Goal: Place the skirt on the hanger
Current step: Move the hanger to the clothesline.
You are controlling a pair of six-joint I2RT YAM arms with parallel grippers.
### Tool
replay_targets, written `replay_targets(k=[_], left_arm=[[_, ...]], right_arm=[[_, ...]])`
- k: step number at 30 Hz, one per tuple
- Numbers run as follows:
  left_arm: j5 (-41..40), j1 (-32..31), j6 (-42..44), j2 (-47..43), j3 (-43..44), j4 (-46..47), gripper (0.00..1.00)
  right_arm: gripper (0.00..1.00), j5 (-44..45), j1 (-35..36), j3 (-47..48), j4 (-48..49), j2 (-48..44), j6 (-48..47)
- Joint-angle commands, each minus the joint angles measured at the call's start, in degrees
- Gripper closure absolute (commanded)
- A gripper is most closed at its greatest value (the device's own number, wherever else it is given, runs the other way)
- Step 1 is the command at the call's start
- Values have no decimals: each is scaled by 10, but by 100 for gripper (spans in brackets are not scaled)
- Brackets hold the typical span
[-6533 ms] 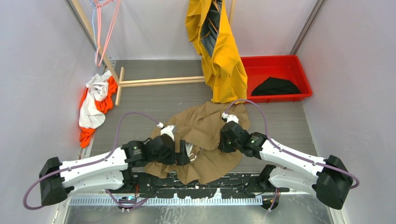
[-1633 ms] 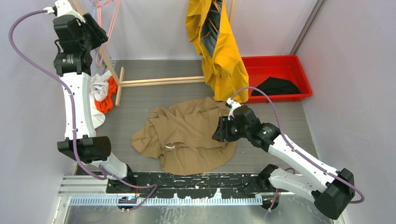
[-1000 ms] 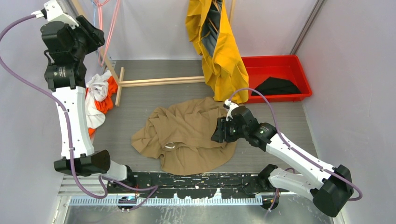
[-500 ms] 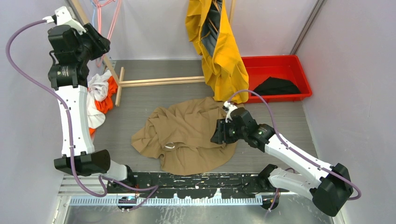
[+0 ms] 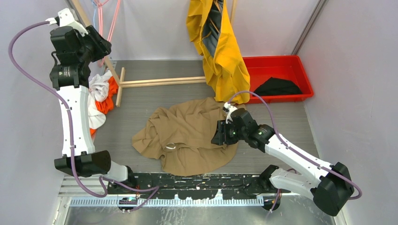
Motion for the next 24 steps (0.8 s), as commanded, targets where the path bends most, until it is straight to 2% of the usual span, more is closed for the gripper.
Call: replay_targets(k=[1,24], left_arm=[[21,2,-2,-7,-7,34,52],[-18,-3,15,-40,-23,33,53]], right_arm=[[49,-8,3,1,30,2,-1],[49,-19,3,-4,45,20,-2]])
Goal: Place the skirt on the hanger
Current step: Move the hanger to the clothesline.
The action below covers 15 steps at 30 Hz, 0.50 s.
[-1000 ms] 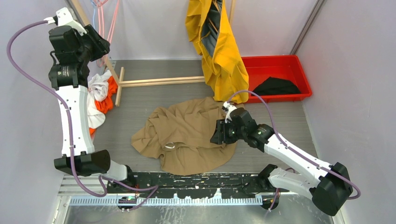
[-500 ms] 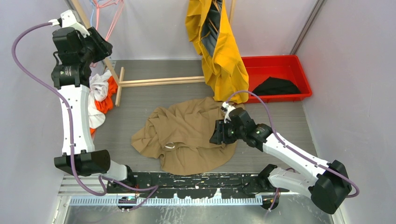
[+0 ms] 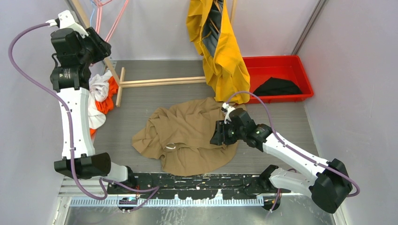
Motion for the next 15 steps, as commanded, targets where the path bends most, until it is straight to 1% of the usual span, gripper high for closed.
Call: replay_targets(k=[1,15], left_arm=[[-15,-1,12,-30,-5,30,53],[-84,0,47,-34,-3,32,52]], right_arm=[[49,-9,4,1,26,0,-2],[49,-14,3,0,32,9,-3]])
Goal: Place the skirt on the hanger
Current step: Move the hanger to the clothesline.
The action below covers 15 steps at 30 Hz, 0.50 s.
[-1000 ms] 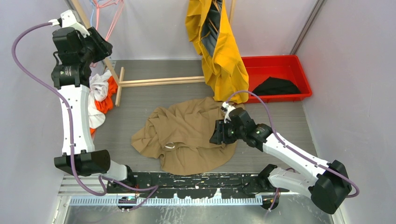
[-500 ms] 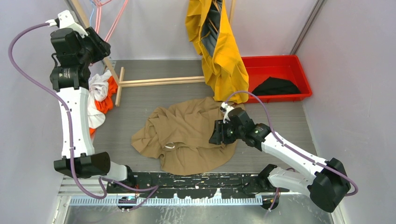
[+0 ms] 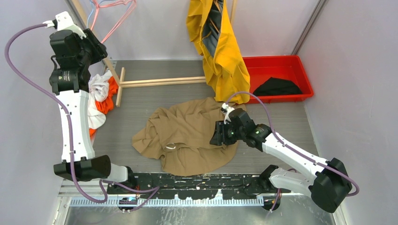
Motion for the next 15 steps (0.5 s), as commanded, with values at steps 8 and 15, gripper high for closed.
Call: replay_targets(k=[8,15], left_arm=[[-65,1,36,-27,-12,61,51],[-54,8,45,-28,-11,67,48]], right_arm=[[49,-13,4,7,33,17,-6],[49,-18,4,10,42,32,-8]])
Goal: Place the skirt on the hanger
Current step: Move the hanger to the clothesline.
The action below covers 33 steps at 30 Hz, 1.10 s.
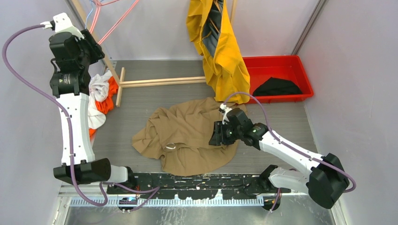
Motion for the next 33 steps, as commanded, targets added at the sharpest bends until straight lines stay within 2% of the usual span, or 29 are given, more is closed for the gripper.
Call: replay_targets(k=[1,27,33], left_arm=[[-3,9,16,0,27,27,48],[-46,38,37,48,-5,103,45],[-42,40,41,18,-29,128,45]], right_arm=[[49,-11,4,11,30,5,-8],[49,-21,4,9,49,32,-14],[49,-25,4,5,63,42,-12]])
